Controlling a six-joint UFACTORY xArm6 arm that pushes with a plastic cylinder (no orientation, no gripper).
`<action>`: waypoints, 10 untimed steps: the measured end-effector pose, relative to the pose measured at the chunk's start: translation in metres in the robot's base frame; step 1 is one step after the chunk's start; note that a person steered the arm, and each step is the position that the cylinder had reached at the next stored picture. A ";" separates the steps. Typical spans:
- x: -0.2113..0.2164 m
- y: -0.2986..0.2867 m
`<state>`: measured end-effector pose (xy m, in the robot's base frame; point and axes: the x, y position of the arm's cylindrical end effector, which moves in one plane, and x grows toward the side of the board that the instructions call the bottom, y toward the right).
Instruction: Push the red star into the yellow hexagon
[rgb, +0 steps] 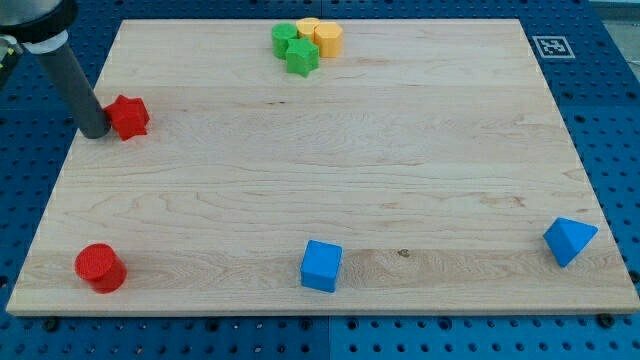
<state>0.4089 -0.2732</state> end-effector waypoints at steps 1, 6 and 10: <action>-0.005 0.015; -0.054 0.080; -0.051 0.195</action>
<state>0.3581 -0.0784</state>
